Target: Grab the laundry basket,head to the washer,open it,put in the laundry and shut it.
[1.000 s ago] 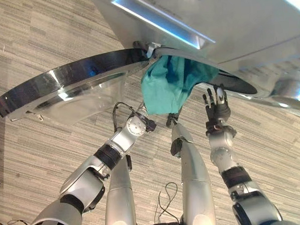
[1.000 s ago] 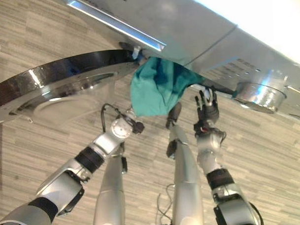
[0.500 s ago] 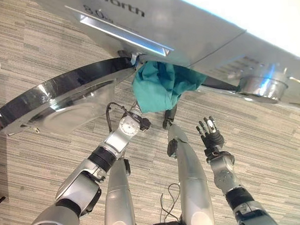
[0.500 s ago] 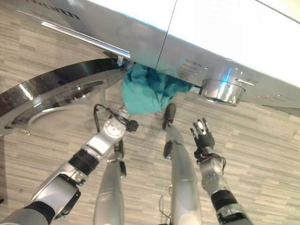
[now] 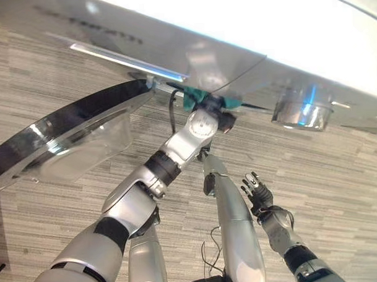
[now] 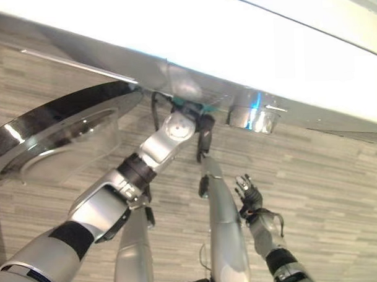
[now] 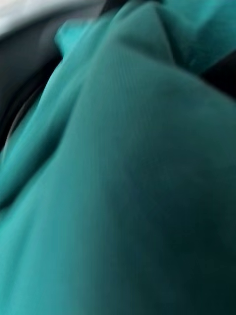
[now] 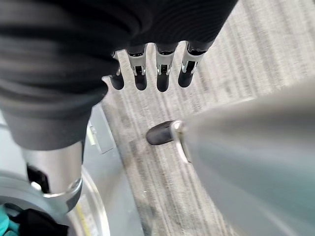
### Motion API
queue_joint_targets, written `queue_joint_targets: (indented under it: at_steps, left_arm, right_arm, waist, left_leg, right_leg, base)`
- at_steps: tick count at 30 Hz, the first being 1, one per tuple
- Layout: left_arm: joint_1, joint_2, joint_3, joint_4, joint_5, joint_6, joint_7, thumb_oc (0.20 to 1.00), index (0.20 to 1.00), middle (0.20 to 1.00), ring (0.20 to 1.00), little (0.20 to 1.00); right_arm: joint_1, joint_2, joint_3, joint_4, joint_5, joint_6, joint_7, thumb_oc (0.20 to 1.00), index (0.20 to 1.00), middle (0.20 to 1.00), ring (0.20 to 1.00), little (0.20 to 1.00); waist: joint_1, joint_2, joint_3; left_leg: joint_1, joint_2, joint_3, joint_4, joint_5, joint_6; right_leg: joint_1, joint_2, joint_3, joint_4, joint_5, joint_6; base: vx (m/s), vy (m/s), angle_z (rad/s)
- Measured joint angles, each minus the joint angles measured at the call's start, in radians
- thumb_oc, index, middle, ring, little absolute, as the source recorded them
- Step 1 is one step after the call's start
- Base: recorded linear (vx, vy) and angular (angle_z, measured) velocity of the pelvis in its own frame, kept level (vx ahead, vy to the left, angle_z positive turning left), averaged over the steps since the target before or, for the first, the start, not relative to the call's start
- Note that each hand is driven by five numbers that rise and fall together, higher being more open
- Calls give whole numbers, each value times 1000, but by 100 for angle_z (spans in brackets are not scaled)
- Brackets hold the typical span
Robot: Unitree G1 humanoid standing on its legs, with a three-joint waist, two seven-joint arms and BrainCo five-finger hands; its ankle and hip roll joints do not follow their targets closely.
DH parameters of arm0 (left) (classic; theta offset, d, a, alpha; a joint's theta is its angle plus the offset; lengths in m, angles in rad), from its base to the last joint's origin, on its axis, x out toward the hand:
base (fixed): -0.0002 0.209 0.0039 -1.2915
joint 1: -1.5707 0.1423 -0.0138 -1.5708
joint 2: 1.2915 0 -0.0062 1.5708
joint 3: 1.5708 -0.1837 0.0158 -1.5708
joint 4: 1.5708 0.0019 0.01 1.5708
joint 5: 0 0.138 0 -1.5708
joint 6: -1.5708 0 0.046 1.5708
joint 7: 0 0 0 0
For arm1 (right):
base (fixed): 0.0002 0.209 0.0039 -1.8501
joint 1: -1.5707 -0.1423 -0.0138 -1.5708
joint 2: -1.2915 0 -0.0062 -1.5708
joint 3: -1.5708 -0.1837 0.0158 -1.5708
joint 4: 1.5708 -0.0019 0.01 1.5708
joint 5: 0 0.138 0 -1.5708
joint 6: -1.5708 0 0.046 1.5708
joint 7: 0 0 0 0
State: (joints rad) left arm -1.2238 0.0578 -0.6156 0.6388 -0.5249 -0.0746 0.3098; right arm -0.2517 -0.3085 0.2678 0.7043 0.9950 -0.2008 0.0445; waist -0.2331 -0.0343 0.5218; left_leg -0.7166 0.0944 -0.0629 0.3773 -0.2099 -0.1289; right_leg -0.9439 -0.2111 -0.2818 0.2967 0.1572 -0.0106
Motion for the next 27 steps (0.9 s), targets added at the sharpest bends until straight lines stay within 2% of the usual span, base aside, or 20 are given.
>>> queue_joint_targets:
  at_steps: [3, 7, 8, 10, 11, 12, 14, 15, 16, 18, 19, 20, 21, 22, 24, 27]
  left_arm:
    - [0, 0, 30, 37, -89, -21, 4, 1000, 1000, 1000, 1000, 1000]
    - [0, -21, 116, 63, -285, -72, 23, 1000, 1000, 1000, 1000, 1000]
    - [-36, -31, 148, 141, -388, -81, 16, 1000, 1000, 1000, 1000, 1000]
    - [-95, -8, 182, 244, -462, -82, 12, 1000, 1000, 1000, 1000, 1000]
    - [-111, 10, 194, 261, -467, -83, 12, 1000, 1000, 1000, 1000, 1000]
    - [-151, 58, 167, 321, -456, -83, 6, 1000, 1000, 1000, 1000, 1000]
    - [-185, 100, 126, 367, -402, -66, 5, 1000, 1000, 1000, 1000, 1000]
    - [-278, 113, -21, 577, -217, -36, -13, 1000, 1000, 1000, 1000, 1000]
    - [-297, 114, -59, 621, -152, -11, -2, 1000, 1000, 1000, 1000, 1000]
    - [-321, 122, -155, 613, 129, 65, 44, 1000, 1000, 1000, 1000, 1000]
    - [-343, 129, -242, 614, 259, 93, 60, 1000, 1000, 1000, 1000, 1000]
    - [-353, 137, -280, 611, 344, 99, 62, 1000, 1000, 1000, 1000, 1000]
    - [-355, 148, -348, 594, 545, 126, 60, 1000, 1000, 1000, 1000, 1000]
    - [-355, 150, -363, 592, 571, 129, 59, 1000, 1000, 1000, 1000, 1000]
    - [-348, 186, -486, 548, 883, 146, 29, 1000, 1000, 1000, 1000, 1000]
    - [-333, 219, -588, 519, 1146, 145, 12, 1000, 1000, 1000, 1000, 1000]
  right_arm:
    - [3, -10, 0, -10, -13, 0, -5, 1000, 1000, 1000, 1000, 1000]
    - [21, -17, 2, -67, -15, -19, -20, 1000, 1000, 1000, 1000, 1000]
    - [21, -17, 10, -72, -10, -19, -21, 1000, 1000, 1000, 1000, 1000]
    - [20, -18, 11, -94, -8, -20, -20, 1000, 1000, 1000, 1000, 1000]
    - [21, -20, 11, -97, -7, -21, -20, 1000, 1000, 1000, 1000, 1000]
    - [19, -25, 12, -105, -5, -20, -18, 1000, 1000, 1000, 1000, 1000]
    - [23, -37, 10, -113, 13, -21, -17, 1000, 1000, 1000, 1000, 1000]
    - [43, -76, 11, -149, 13, -21, -18, 1000, 1000, 1000, 1000, 1000]
    - [54, -92, 7, -174, 13, -22, -18, 1000, 1000, 1000, 1000, 1000]
    - [69, -122, -11, -216, 13, -32, -17, 1000, 1000, 1000, 1000, 1000]
    - [71, -131, -8, -229, 12, -33, -14, 1000, 1000, 1000, 1000, 1000]
    - [70, -134, -9, -235, 12, -40, -9, 1000, 1000, 1000, 1000, 1000]
    - [71, -145, -10, -249, 12, -48, 9, 1000, 1000, 1000, 1000, 1000]
    - [71, -146, -10, -247, 12, -49, 11, 1000, 1000, 1000, 1000, 1000]
    - [71, -147, -9, -233, 12, -74, 44, 1000, 1000, 1000, 1000, 1000]
    - [72, -145, 9, -185, 13, -88, 72, 1000, 1000, 1000, 1000, 1000]
  waist:
    - [-11, -3, 1]
    - [-42, -20, 0]
    - [-55, -29, -1]
    - [-63, -45, -2]
    - [-66, -46, -2]
    - [-81, -46, -2]
    - [-94, -47, -2]
    - [-100, -47, -2]
    - [-104, -47, -2]
    - [-106, -53, 1]
    - [-106, -59, 1]
    - [-107, -63, 2]
    - [-109, -64, 2]
    - [-109, -64, 2]
    - [-109, -65, 2]
    - [-108, -66, 2]
  left_leg:
    - [7, 1, 11, 1, -5, 6]
    - [18, 1, 24, 4, -14, 5]
    - [21, 3, 30, 5, -15, 5]
    - [35, 14, 59, 9, -27, 4]
    - [38, 19, 70, 15, -33, 5]
    - [38, 33, 77, 29, -46, 3]
    - [41, 47, 91, 38, -56, 1]
    - [40, 55, 106, 38, -61, -2]
    - [35, 56, 107, 39, -61, -2]
    - [13, 55, 111, 40, -60, -2]
    - [9, 56, 115, 40, -61, -2]
    - [8, 56, 119, 39, -62, -1]
    - [8, 59, 125, 39, -67, -1]
    - [8, 59, 126, 39, -68, -2]
    - [12, 67, 128, 40, -77, -1]
    - [16, 73, 129, 38, -82, 2]
  right_leg:
    - [-1, 6, 8, 1, 0, 0]
    - [-1, 12, 26, 0, -3, 4]
    - [-1, 16, 30, -3, -1, 6]
    - [-1, 35, 54, -12, 7, 9]
    - [0, 42, 61, -16, 7, 9]
    - [0, 55, 70, -17, 8, 9]
    - [-1, 66, 78, -19, 9, 8]
    - [-10, 76, 81, -19, 10, 7]
    - [-16, 75, 82, -18, 10, 7]
    - [-41, 76, 83, -12, 11, 5]
    - [-47, 72, 87, -10, 11, 5]
    - [-51, 73, 90, -10, 11, 5]
    - [-56, 76, 93, -10, 9, 7]
    - [-56, 76, 93, -10, 9, 7]
    - [-55, 82, 94, -9, 7, 9]
    - [-53, 82, 81, -4, 7, 8]
  base:
    - [0, -21, -9]
    - [22, -25, -10]
    - [38, 10, -13]
    - [46, 4, -34]
    - [50, -18, -46]
    - [32, -41, -34]
    - [43, -64, -29]
    - [31, -47, -19]
    - [44, -49, -11]
    - [23, -11, -1]
    - [36, 0, -5]
    - [54, 1, -10]
    - [53, -12, -8]
    - [49, -27, -9]
    - [35, -39, -11]
    - [16, -33, -6]
